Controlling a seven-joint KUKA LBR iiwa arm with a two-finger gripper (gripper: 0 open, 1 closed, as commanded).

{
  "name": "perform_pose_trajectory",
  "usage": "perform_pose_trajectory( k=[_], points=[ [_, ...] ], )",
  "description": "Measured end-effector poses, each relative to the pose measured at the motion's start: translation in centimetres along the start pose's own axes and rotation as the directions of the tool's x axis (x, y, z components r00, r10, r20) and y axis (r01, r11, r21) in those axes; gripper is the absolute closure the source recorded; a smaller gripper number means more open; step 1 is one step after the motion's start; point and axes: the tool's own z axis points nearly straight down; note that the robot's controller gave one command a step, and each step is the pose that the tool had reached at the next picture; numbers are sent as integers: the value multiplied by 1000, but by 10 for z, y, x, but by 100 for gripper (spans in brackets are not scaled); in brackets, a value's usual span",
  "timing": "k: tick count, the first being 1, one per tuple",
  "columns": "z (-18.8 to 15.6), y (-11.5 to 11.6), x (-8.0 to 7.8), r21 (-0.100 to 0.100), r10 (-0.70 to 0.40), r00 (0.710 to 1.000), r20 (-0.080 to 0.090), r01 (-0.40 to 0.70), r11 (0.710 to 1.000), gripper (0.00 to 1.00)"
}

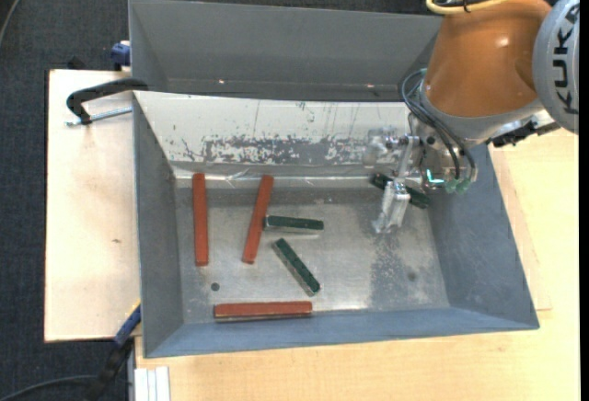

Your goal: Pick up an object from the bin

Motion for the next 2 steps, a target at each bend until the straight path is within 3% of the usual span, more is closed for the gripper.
perform_pose_trajectory(
  k=[1, 2],
  points=[
    [167, 122, -40, -3, 105, 994, 9, -105, 994, 0],
    [165, 170, -44, 0, -287, 958, 9, 287, 958, 0]
  ],
)
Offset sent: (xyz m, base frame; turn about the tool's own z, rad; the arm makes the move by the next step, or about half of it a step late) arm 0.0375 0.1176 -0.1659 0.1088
